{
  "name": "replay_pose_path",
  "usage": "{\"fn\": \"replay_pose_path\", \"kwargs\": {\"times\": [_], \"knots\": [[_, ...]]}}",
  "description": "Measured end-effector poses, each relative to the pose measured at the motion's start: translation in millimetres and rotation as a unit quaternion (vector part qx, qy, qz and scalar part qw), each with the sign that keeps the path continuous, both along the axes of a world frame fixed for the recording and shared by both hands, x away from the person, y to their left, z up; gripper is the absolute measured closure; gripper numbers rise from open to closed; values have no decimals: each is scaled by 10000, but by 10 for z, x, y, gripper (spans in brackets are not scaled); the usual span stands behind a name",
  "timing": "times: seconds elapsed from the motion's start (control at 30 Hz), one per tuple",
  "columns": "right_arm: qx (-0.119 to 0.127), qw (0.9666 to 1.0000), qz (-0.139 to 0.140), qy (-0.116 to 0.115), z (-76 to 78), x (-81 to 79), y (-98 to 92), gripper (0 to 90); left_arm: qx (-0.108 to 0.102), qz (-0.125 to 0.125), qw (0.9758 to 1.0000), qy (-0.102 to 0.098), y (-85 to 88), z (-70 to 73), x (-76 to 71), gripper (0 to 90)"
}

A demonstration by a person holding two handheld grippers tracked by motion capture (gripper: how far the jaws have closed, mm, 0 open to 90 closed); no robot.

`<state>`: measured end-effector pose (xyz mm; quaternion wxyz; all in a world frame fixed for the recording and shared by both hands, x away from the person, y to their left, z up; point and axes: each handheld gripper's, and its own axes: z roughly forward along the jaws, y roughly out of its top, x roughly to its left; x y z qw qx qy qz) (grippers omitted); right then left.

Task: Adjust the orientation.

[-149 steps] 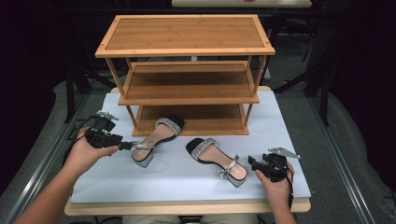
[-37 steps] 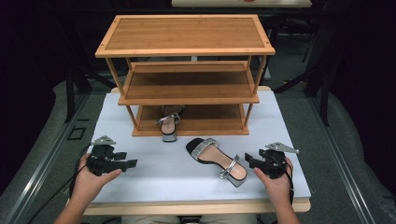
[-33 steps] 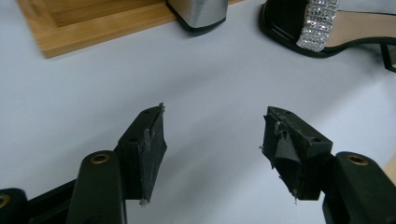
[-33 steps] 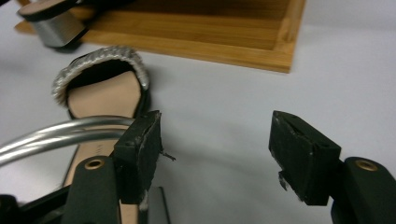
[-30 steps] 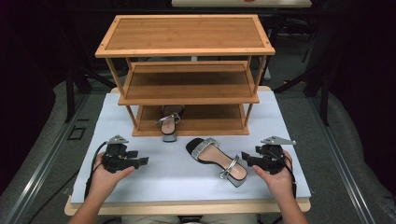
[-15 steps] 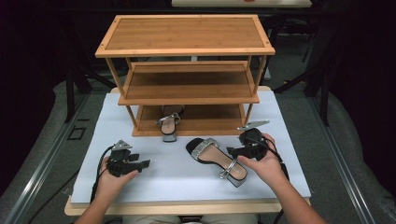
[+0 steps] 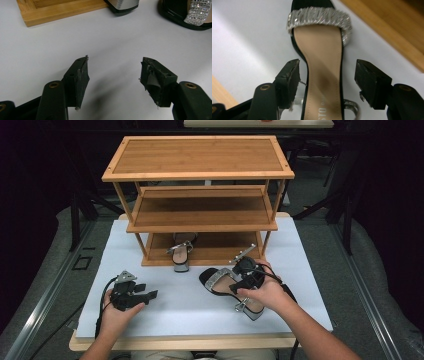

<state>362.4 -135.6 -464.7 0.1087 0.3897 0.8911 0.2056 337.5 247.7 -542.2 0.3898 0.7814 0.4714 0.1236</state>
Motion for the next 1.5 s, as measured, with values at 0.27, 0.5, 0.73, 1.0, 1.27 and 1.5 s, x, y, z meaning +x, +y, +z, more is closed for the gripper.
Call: {"fn": "replay_pose_path", "kwargs": {"times": [0.27,0.5,0.73,1.0,1.27,1.5], "knots": [[-272,9976,28,629,-139,109,66,371,8,51,10000,5,31,3,-3,389],[-555,9929,-56,1052,-232,190,90,380,18,58,10000,4,18,-2,-6,389],[-999,9863,-71,1313,-340,247,151,410,29,36,10000,0,29,0,-5,389],[-1173,9824,80,1451,-327,262,37,415,12,87,10000,1,59,-4,-9,389],[-1488,9753,132,1630,-361,272,64,402,34,58,10000,21,28,-16,-6,389],[-1560,9730,46,1699,-368,292,90,415,20,79,10000,25,48,-19,-5,389]]}}
